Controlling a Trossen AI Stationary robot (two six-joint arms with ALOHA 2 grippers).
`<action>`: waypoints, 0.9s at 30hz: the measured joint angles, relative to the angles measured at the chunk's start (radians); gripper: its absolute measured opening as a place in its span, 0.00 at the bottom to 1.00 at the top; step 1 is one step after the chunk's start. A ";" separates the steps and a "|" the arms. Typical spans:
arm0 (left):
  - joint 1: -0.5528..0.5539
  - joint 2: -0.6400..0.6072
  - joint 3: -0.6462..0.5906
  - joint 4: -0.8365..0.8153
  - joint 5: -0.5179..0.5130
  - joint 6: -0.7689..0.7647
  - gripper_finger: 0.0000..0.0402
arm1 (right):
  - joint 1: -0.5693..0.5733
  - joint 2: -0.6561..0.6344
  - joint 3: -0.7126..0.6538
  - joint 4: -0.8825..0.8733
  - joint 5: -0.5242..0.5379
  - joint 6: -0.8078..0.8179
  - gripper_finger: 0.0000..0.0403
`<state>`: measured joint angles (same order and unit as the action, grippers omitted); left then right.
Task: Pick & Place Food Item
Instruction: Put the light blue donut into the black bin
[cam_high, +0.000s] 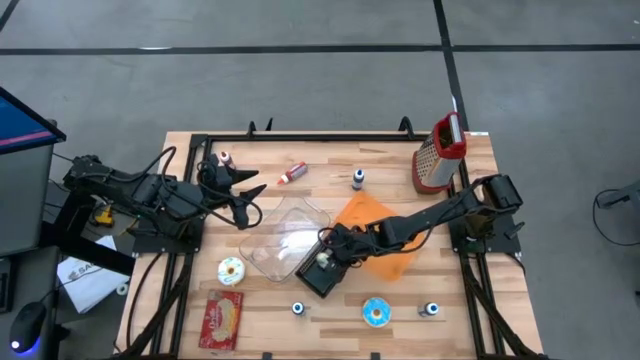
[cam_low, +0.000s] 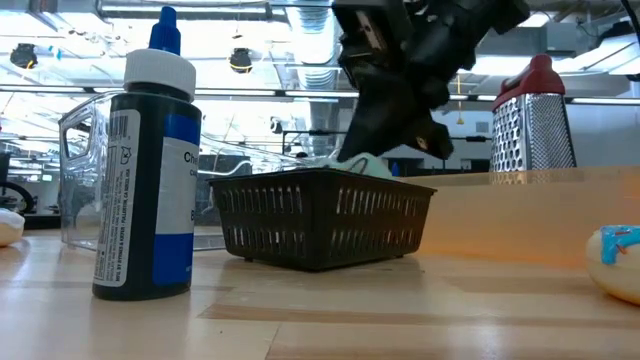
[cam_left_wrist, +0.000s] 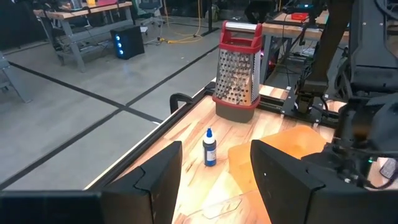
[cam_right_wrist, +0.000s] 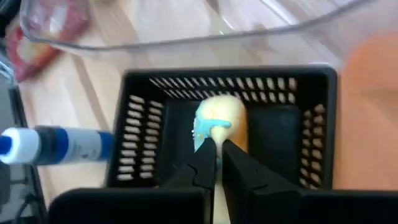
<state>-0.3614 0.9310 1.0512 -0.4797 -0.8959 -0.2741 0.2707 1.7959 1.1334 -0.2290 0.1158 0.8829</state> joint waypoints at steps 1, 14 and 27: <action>0.000 0.000 0.000 -0.001 0.000 0.000 0.46 | 0.000 0.008 0.005 0.017 -0.002 0.000 0.03; 0.000 0.000 0.000 -0.003 -0.003 0.000 0.46 | -0.019 0.006 0.004 -0.038 0.016 -0.001 0.18; 0.000 0.000 0.000 -0.007 0.001 0.000 0.46 | -0.040 -0.069 0.002 -0.146 0.096 -0.013 0.29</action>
<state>-0.3614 0.9310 1.0515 -0.4868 -0.8948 -0.2745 0.2310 1.7270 1.1358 -0.3746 0.2121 0.8696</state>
